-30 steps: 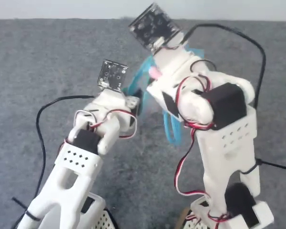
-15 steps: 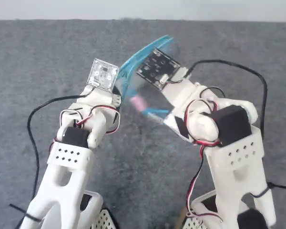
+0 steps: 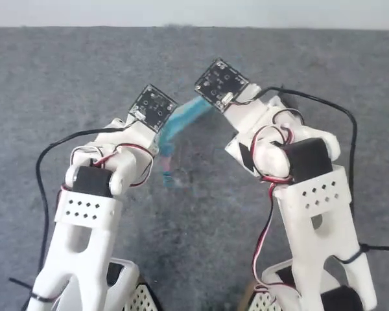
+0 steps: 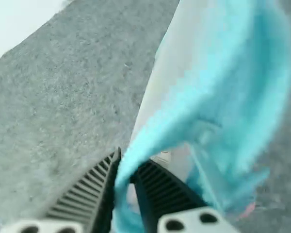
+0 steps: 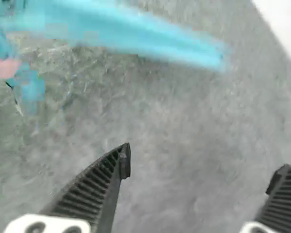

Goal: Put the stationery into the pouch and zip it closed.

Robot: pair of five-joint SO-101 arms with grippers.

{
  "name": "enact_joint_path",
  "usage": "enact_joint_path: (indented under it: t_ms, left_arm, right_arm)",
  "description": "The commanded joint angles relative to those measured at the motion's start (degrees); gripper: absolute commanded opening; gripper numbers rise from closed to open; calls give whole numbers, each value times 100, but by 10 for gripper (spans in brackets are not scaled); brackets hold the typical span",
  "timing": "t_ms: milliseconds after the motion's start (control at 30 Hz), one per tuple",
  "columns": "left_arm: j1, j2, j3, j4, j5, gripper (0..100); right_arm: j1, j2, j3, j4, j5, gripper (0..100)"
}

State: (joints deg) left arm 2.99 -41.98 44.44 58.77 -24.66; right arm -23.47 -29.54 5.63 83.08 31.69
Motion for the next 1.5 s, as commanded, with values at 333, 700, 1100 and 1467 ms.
enact_joint_path:
  t_ms: [333, 700, 1100, 1467]
  left_arm:
    - [-88, -26, -1042, 1240, -176, 10]
    - [-44, 0, -1015, 1363, -185, 10]
    - [-53, -9, -813, 1354, -202, 10]
    - [-53, -35, -901, 1688, -378, 10]
  right_arm:
    - [-1314, -875, 1837, -1666, 440, 514]
    - [-1552, -1305, 1978, -2070, 580, 528]
    - [-1903, -1253, 2004, -2053, 1046, 381]
    - [-1903, -796, 1899, -2176, 1055, 294]
